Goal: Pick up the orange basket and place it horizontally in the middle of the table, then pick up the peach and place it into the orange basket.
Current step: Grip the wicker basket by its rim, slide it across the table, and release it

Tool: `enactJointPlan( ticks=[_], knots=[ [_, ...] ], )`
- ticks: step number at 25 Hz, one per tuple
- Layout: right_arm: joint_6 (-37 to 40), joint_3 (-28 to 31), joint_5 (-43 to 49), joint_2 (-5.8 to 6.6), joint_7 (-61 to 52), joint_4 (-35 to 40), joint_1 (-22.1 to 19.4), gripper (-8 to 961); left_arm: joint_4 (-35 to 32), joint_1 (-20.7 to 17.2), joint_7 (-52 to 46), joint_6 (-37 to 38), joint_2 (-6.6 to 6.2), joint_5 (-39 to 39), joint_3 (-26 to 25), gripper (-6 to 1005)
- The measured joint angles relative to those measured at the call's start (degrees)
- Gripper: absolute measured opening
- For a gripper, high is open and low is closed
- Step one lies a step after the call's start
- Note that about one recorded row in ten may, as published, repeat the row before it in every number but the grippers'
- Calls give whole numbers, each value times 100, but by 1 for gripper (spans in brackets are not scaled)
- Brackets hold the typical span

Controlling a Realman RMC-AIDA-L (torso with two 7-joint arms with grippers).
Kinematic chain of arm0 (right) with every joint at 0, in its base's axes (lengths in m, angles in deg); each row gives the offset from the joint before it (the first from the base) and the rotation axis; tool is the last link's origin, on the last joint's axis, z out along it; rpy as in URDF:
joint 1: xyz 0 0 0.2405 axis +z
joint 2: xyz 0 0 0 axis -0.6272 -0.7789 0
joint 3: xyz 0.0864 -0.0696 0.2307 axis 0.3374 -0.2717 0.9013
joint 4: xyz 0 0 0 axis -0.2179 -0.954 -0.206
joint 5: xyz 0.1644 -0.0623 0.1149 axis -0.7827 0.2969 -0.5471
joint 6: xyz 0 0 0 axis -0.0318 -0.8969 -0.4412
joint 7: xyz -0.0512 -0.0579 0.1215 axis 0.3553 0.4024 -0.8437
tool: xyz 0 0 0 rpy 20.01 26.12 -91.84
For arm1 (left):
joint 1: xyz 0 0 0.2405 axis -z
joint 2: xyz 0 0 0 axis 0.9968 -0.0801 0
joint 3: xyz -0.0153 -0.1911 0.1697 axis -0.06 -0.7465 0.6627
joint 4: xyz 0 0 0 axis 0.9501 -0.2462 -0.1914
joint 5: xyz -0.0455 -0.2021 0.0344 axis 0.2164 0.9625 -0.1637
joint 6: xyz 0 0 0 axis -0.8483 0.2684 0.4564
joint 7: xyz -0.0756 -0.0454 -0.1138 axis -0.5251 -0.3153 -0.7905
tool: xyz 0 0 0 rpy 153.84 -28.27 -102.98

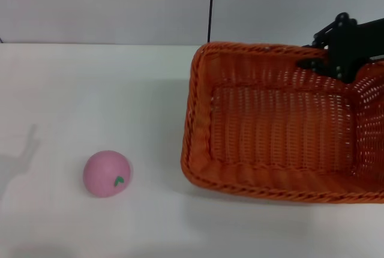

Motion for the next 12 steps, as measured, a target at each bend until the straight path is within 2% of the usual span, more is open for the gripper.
enactJointPlan(
  ticks=[2, 12],
  knots=[
    [-68, -11, -12, 2, 185, -239, 91, 236, 21, -3, 0, 0, -1, 0, 26, 827],
    [-358, -326, -16, -36, 334, -324, 50, 261, 33, -69, -2, -9, -2, 0, 82, 826]
  ],
)
